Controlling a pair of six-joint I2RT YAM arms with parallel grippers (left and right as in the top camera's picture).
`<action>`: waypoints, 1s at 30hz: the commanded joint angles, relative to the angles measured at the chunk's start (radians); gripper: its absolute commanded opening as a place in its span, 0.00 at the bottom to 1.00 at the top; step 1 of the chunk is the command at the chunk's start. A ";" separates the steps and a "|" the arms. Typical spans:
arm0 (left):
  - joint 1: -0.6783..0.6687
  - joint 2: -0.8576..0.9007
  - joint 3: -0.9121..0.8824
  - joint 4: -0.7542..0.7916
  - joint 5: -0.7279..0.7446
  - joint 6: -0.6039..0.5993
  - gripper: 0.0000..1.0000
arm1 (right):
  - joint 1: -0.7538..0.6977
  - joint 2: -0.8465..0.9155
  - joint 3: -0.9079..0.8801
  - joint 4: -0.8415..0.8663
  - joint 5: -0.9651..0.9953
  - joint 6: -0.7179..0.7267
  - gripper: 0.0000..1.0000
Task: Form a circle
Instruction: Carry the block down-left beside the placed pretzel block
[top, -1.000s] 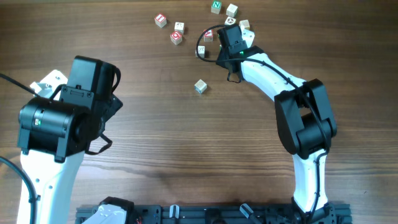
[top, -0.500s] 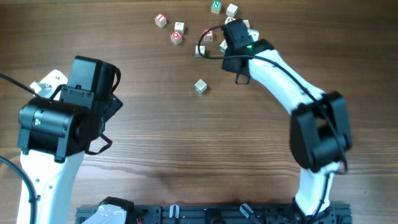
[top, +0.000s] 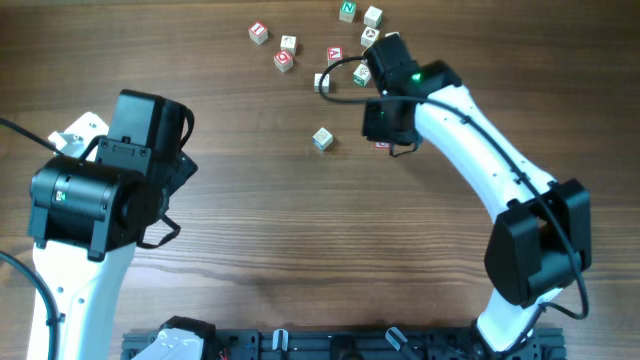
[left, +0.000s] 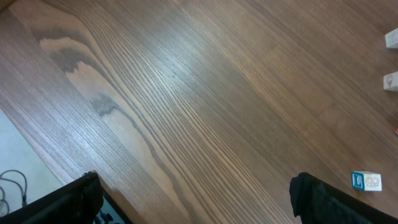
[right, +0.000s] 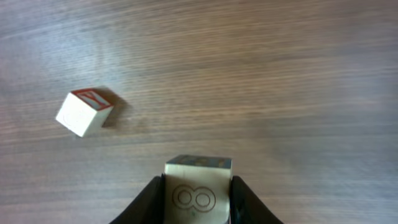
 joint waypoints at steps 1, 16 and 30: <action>0.008 -0.006 0.003 0.000 -0.003 0.002 1.00 | 0.053 0.002 -0.122 0.114 -0.017 0.057 0.29; 0.008 -0.006 0.003 0.000 -0.003 0.002 1.00 | 0.074 0.014 -0.356 0.547 -0.036 0.009 0.26; 0.008 -0.006 0.003 0.000 -0.003 0.002 1.00 | 0.079 0.014 -0.356 0.620 -0.036 -0.332 0.36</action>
